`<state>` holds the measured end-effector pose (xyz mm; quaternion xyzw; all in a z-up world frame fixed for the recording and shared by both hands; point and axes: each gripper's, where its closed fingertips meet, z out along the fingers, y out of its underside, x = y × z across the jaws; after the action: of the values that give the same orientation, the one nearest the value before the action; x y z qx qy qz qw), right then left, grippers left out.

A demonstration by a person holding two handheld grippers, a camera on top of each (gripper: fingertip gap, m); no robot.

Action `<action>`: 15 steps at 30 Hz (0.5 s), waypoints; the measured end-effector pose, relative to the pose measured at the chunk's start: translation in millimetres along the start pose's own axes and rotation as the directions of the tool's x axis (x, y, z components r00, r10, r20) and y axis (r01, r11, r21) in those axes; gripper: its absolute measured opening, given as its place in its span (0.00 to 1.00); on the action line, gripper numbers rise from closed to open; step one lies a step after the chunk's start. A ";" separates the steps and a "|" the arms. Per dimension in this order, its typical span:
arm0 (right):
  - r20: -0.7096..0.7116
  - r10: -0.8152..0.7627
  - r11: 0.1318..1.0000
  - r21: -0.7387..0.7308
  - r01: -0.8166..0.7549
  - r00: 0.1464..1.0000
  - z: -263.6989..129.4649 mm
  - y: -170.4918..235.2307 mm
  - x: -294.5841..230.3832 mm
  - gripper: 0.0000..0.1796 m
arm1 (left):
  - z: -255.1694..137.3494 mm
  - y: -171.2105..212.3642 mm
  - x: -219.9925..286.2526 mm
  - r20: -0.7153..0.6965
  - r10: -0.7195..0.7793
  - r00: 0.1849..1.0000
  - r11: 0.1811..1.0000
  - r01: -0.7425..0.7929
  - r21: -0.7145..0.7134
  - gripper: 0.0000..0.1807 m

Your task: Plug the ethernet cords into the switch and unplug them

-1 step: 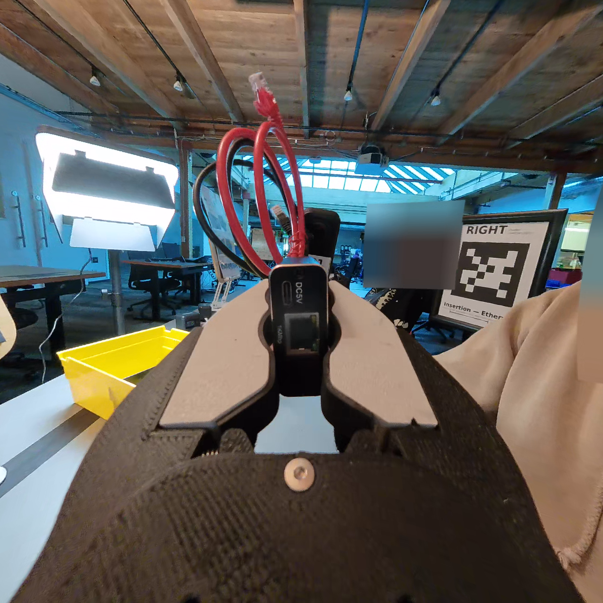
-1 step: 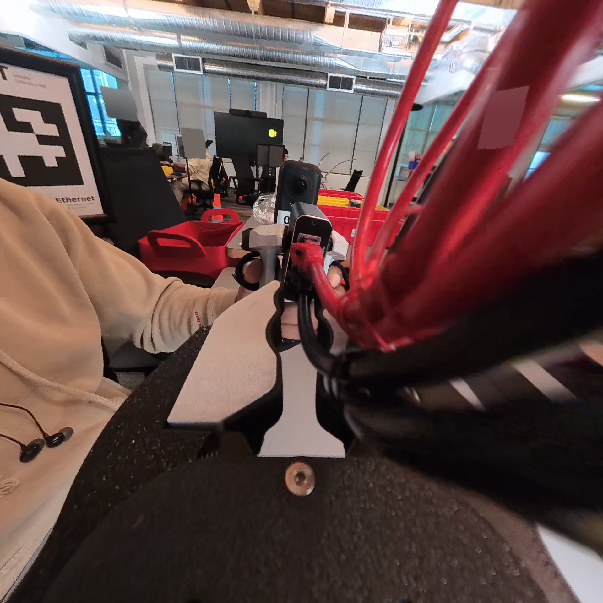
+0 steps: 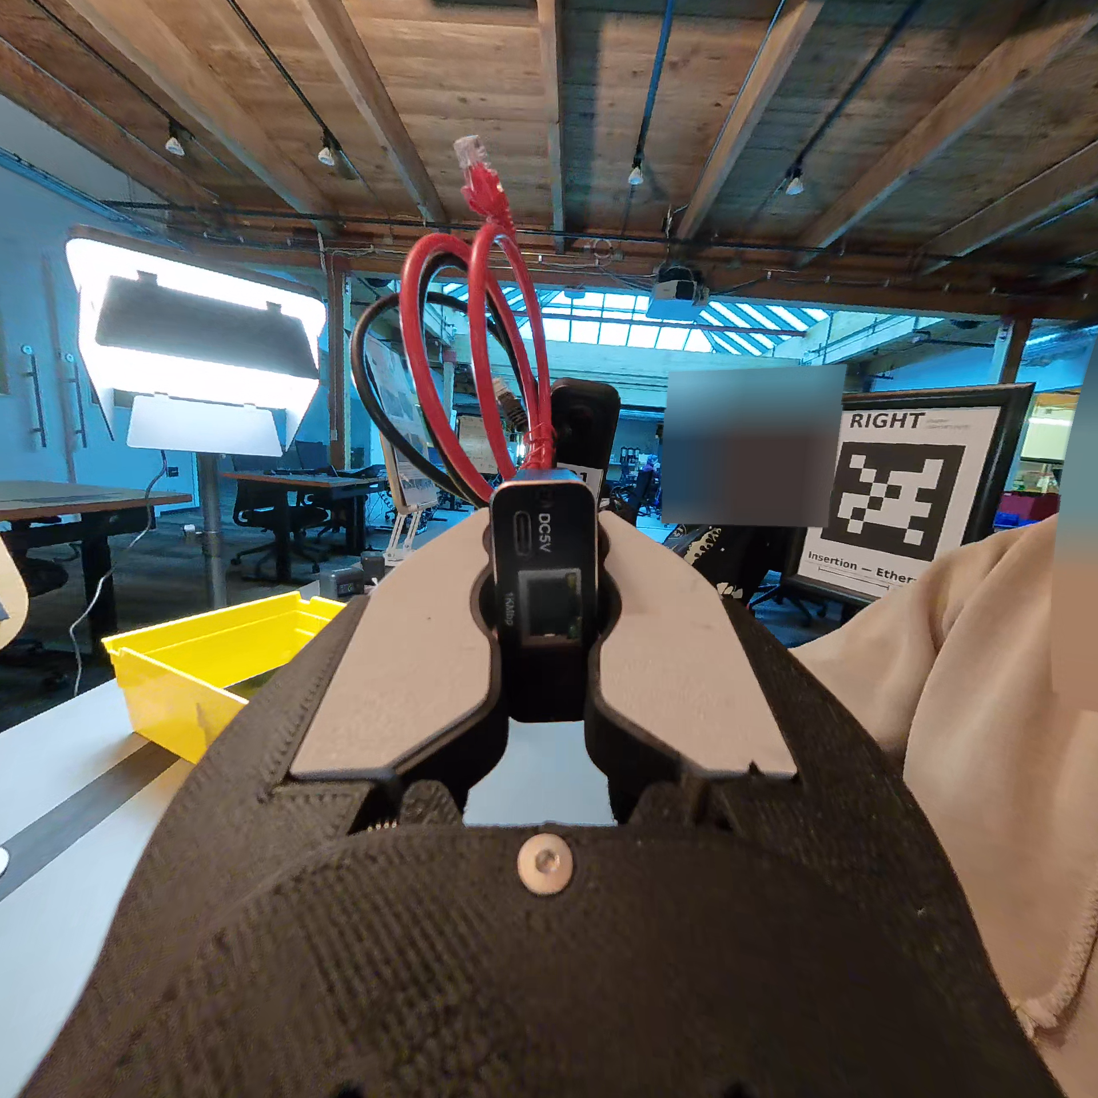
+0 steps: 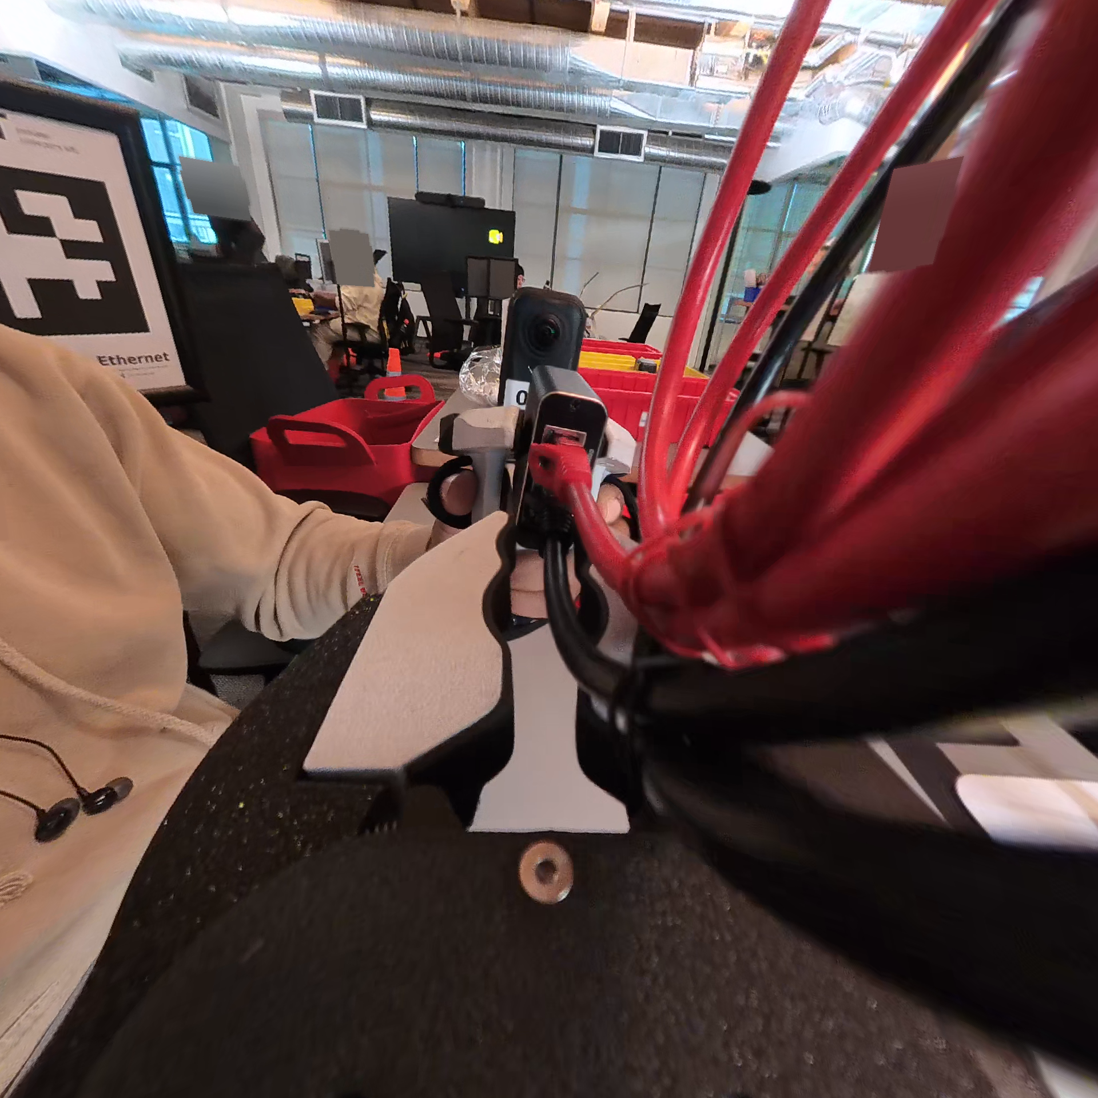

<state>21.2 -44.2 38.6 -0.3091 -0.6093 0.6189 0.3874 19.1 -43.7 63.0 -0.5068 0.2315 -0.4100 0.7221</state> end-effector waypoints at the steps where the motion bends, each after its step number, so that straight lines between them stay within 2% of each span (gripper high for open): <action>1: -0.003 -0.003 1.000 -0.002 0.003 1.000 1.3 1.0 -0.1 0.10 | 0.3 1.4 -0.6 0.002 -0.005 1.000 1.000 0.005 -0.001 0.15; 15: 0.076 0.074 0.996 0.035 -0.077 0.994 -2.3 -1.6 -4.1 0.08 | 3.3 7.6 3.2 -0.023 -0.025 0.999 1.000 0.025 -0.007 0.15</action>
<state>25.5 -46.6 39.7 -0.3013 -0.5995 0.6555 0.3465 26.1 -43.4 57.6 -0.5073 0.2347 -0.4241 0.7125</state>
